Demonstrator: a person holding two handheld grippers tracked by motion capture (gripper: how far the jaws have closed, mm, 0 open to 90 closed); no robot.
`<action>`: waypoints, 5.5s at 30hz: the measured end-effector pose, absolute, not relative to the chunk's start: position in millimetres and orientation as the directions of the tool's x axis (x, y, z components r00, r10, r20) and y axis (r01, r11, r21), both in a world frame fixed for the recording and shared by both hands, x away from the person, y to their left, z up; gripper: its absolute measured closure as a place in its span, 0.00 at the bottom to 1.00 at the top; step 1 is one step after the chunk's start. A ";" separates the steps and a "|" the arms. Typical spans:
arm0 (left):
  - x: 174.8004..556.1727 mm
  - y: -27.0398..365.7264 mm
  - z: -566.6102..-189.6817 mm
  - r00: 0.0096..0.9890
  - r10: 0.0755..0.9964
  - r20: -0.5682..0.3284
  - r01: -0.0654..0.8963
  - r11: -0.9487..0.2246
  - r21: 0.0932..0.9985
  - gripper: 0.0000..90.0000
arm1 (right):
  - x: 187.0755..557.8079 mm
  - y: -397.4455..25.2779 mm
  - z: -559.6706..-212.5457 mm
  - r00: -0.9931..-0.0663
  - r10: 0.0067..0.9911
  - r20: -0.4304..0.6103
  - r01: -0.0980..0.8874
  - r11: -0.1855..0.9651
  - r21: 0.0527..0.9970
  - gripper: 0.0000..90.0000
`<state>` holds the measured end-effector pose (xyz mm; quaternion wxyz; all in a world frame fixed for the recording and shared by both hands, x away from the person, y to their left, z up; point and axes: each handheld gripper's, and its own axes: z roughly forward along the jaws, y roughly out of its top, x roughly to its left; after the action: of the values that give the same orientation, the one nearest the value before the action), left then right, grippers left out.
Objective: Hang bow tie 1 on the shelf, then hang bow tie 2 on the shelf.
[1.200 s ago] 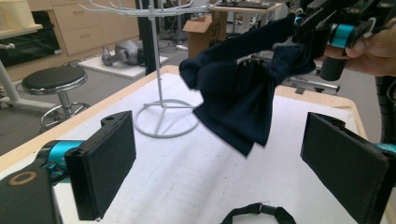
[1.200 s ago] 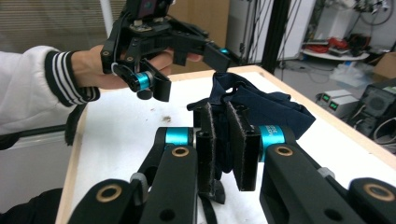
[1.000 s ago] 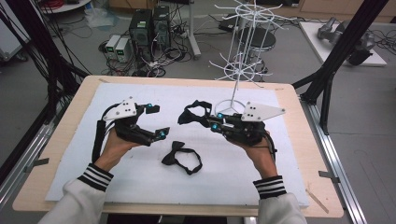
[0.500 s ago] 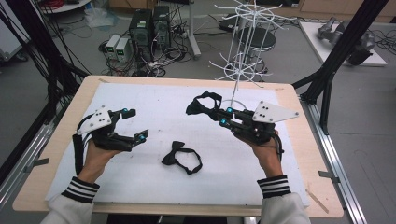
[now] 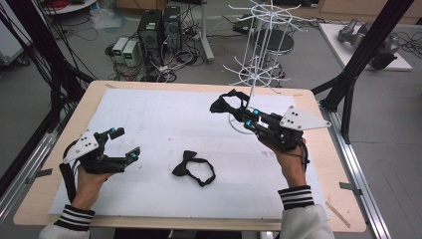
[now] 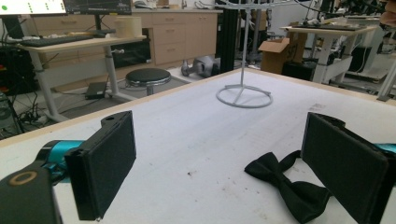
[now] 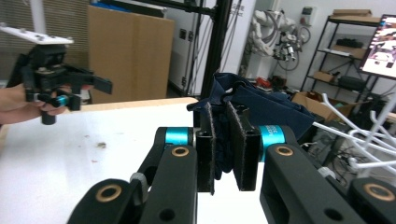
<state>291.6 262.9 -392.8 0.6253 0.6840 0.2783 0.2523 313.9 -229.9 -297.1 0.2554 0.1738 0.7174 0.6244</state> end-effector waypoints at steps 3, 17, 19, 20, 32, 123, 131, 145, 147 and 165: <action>290.1 264.4 -399.2 0.718 0.696 -0.012 0.085 -0.070 0.994 0.12 | 314.6 -232.3 -296.3 -0.800 0.580 -0.152 -0.070 0.162 0.984 0.91; 285.2 275.0 -423.9 0.671 0.740 -0.042 0.087 -0.022 0.996 0.12 | 319.0 -251.8 -295.3 -0.735 0.659 -0.157 -0.069 0.158 0.985 0.91; 283.9 276.3 -426.6 0.664 0.746 -0.040 0.072 -0.011 0.997 0.12 | 321.4 -252.4 -296.9 -0.732 0.667 -0.140 -0.047 0.156 0.987 0.91; 283.3 276.9 -427.2 0.660 0.751 -0.035 0.064 -0.010 0.998 0.12 | 323.3 -252.5 -297.4 -0.729 0.668 -0.148 -0.054 0.159 0.986 0.91; 280.5 280.6 -425.3 0.653 0.756 -0.033 0.039 0.010 0.999 0.12 | 334.4 -253.9 -305.8 -0.706 0.703 -0.087 0.029 0.151 0.988 0.91; 274.2 285.0 -436.0 0.623 0.781 -0.042 0.015 0.042 0.999 0.12 | 286.4 -272.0 -383.8 -0.528 0.849 0.002 0.132 0.080 0.988 0.01; 275.1 283.5 -435.9 0.627 0.778 -0.046 0.018 0.045 0.999 0.12 | 275.1 -269.5 -401.5 -0.512 0.858 -0.028 0.109 0.097 0.989 0.01; 275.1 282.7 -435.9 0.626 0.779 -0.044 0.020 0.040 0.999 0.12 | 271.3 -273.2 -406.2 -0.506 0.862 -0.021 0.111 0.089 0.990 0.01; 275.5 282.3 -435.8 0.628 0.777 -0.043 0.019 0.040 0.999 0.12 | 271.2 -273.9 -406.7 -0.505 0.863 -0.018 0.112 0.086 0.990 0.01; 275.2 282.3 -429.4 0.640 0.768 -0.036 0.011 0.037 0.999 0.12 | 272.6 -273.2 -401.1 -0.510 0.860 -0.022 0.106 0.088 0.990 0.01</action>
<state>275.2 282.3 -429.4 0.6505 0.6299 0.3091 0.2908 272.6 -273.2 -401.1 0.3323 0.3666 0.6586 0.5669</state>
